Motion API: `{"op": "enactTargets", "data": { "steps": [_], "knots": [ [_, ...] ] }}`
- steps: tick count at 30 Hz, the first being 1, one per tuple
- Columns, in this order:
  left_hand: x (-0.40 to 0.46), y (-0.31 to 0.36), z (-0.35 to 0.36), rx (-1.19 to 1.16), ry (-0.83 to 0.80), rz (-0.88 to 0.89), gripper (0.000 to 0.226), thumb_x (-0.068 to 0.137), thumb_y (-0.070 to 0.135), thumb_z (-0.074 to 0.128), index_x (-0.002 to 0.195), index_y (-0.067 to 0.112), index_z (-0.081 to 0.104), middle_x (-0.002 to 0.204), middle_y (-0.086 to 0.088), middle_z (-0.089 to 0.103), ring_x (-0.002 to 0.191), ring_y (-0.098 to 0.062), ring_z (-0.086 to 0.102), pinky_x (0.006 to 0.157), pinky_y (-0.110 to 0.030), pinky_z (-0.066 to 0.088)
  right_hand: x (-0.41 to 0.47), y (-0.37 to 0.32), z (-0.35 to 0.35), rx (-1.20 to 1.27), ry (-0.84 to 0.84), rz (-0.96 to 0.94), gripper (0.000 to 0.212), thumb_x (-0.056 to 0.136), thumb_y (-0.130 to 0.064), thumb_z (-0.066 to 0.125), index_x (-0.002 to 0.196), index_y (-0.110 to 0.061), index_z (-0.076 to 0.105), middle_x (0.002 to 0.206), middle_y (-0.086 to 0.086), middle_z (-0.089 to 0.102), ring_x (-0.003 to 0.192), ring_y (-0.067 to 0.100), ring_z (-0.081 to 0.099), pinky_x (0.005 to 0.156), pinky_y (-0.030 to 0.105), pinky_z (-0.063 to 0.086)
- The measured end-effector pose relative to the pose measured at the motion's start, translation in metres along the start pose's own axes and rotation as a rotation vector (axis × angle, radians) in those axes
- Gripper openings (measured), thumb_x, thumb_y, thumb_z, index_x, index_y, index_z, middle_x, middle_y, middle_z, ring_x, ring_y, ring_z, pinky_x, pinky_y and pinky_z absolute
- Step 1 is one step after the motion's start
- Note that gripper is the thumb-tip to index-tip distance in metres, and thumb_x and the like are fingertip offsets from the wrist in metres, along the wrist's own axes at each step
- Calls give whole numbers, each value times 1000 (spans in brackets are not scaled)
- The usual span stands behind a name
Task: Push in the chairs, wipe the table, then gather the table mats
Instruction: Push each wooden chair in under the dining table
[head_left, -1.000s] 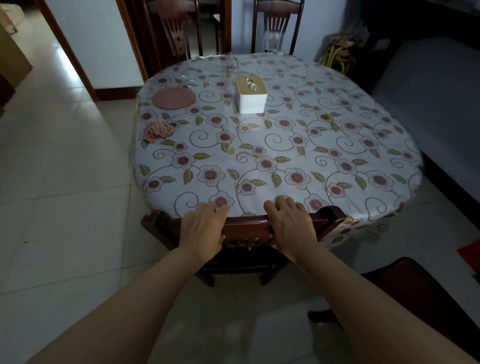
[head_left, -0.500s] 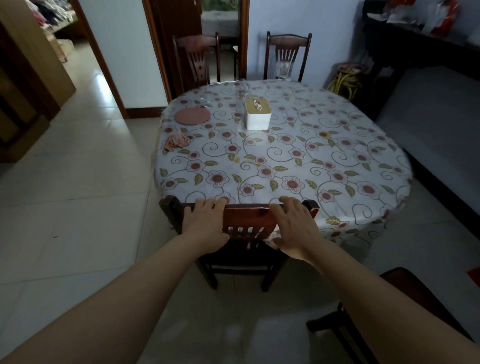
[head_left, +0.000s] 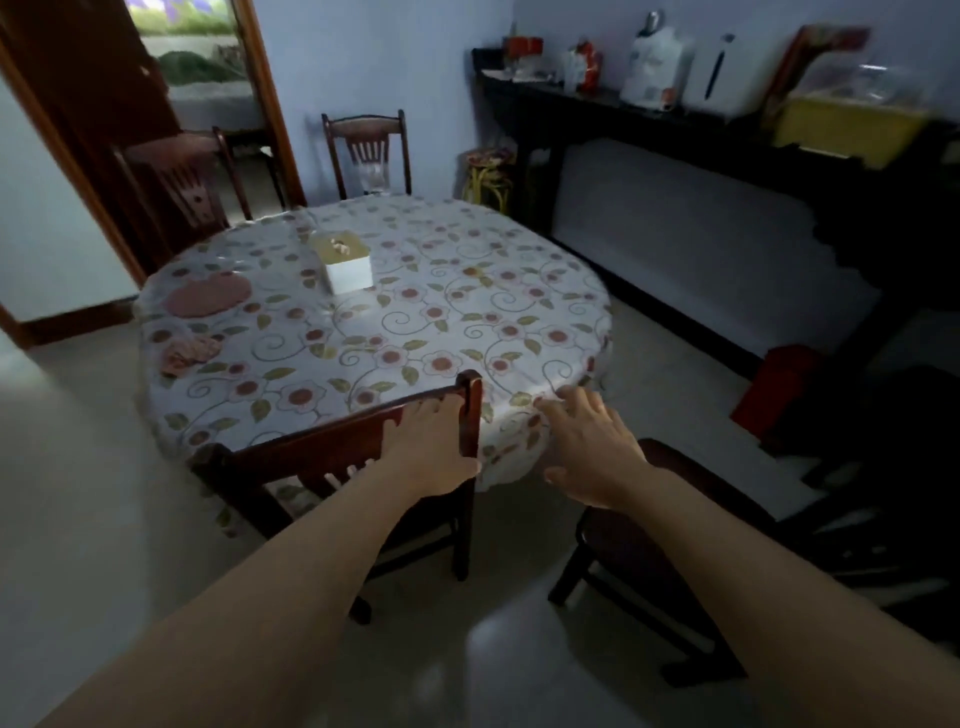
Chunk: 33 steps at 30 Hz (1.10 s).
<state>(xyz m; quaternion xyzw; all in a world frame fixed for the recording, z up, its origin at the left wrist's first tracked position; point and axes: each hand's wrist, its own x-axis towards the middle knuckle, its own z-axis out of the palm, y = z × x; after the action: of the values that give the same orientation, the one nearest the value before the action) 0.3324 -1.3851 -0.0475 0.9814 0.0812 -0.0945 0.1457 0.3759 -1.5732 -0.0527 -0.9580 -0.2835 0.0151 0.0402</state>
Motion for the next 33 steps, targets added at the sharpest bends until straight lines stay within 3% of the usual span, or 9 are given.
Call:
{"op": "enactTargets", "data": {
  "steps": [14, 18, 25, 29, 33],
  "knots": [
    [4, 178, 51, 55, -128, 414, 75, 86, 50, 55, 145, 16, 21, 148, -9, 33, 134, -29, 33, 106, -45, 35, -156, 136, -21, -32, -3, 521, 74, 80, -38, 68, 140, -17, 30, 143, 9, 27, 134, 27, 25, 112, 37, 28],
    [12, 237, 68, 114, -128, 461, 72, 87, 51, 53, 143, 18, 24, 146, -8, 37, 133, -29, 34, 105, -45, 35, -176, 186, -23, -21, 35, 579, 70, 83, -32, 66, 141, -16, 30, 143, 8, 27, 136, 26, 23, 112, 37, 26],
    [39, 359, 116, 123, -193, 470, 70, 89, 50, 49, 144, 17, 22, 146, -9, 37, 134, -30, 32, 105, -47, 29, -201, 321, -22, -46, 87, 634, 57, 84, -4, 53, 138, -11, 36, 142, 11, 30, 132, 29, 27, 108, 37, 29],
    [54, 431, 147, 97, -258, 449, 68, 90, 49, 49, 144, 17, 24, 145, -10, 38, 134, -31, 31, 106, -49, 28, -210, 398, -13, -52, -15, 616, 65, 84, -2, 53, 144, -11, 27, 143, 13, 28, 132, 31, 26, 106, 39, 30],
    [67, 491, 176, 88, -310, 452, 65, 90, 48, 50, 142, 17, 26, 142, -11, 40, 131, -31, 34, 104, -48, 29, -212, 458, 1, -14, -38, 575, 57, 89, -4, 48, 143, -12, 30, 144, 13, 29, 134, 31, 25, 107, 39, 28]
  ]
}}
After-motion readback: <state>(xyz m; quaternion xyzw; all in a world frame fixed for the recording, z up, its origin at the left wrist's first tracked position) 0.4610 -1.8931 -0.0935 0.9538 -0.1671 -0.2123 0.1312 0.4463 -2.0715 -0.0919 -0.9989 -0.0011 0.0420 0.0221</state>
